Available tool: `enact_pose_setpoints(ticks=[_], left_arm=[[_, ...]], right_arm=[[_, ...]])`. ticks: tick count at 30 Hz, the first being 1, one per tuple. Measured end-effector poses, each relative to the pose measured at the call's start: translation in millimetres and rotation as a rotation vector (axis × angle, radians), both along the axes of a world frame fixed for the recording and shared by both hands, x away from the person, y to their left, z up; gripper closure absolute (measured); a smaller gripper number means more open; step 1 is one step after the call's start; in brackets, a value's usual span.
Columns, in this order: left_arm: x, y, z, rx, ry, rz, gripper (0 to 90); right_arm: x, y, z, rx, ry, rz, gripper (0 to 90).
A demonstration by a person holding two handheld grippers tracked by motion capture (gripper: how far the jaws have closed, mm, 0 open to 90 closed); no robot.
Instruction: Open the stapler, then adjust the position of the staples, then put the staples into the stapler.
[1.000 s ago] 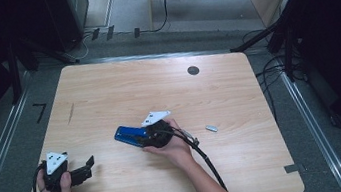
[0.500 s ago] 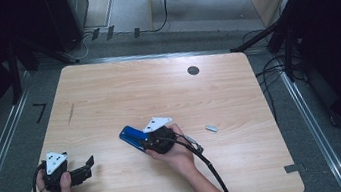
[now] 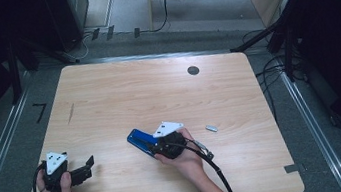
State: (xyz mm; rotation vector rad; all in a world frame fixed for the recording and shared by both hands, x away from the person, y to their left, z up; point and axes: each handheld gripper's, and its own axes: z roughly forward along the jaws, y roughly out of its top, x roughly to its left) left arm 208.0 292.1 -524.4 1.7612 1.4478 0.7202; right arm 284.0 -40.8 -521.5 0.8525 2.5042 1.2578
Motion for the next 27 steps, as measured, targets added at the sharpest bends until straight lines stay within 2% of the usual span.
enact_pose_setpoints(ticks=[3, 12, 13, 21, 27], left_arm=[[-0.1, -0.2, 0.0, 0.002, 0.003, -0.002, 6.7], [-0.2, -0.1, 0.0, 0.0, 0.003, -0.003, 6.7], [-0.2, -0.1, -0.1, -0.001, 0.002, -0.002, 6.7], [-0.3, -0.4, -0.1, 0.001, 0.001, -0.002, 6.7], [-0.7, -0.5, -0.2, -0.004, -0.002, -0.002, 6.7]], right_arm=[[-4.8, -7.4, 1.4, -0.006, -0.016, 0.022, 67.0], [-14.2, -30.2, 2.7, -0.008, -0.028, 0.025, 67.0], [-17.4, -38.2, 1.6, -0.008, -0.028, 0.02, 67.0], [-28.5, -66.3, -2.2, 0.006, -0.033, 0.017, 67.0], [-36.8, -78.2, -5.0, 0.021, -0.039, 0.034, 67.0]])
